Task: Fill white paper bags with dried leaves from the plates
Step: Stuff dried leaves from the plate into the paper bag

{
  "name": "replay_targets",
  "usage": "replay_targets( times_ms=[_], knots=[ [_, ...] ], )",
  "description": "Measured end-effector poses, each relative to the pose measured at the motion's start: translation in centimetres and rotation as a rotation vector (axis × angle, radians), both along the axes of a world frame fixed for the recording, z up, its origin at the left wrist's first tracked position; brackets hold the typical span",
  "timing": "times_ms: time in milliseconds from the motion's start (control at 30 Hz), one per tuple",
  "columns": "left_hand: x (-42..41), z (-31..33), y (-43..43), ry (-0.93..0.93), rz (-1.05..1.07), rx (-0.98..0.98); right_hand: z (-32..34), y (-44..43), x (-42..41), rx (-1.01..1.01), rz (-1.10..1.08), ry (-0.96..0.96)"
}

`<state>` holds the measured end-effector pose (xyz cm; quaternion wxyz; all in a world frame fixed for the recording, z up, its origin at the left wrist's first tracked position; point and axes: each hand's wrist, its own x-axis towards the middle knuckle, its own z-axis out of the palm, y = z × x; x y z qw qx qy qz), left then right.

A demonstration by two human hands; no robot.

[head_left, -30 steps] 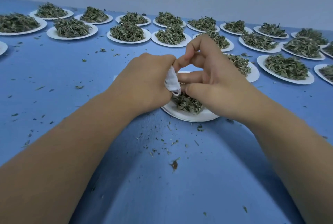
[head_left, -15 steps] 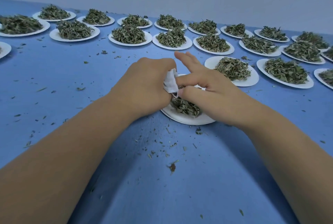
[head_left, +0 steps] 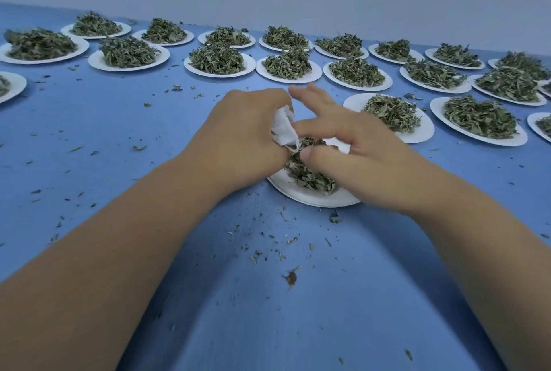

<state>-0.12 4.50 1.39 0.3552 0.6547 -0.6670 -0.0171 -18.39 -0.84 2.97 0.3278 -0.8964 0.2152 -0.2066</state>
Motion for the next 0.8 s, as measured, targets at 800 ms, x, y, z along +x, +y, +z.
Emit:
replay_targets(
  times_ms=[800],
  knots=[
    [-0.1,-0.1,-0.4,0.024,0.009,0.002,0.2,0.1,0.0,0.010,0.015,-0.007]
  ],
)
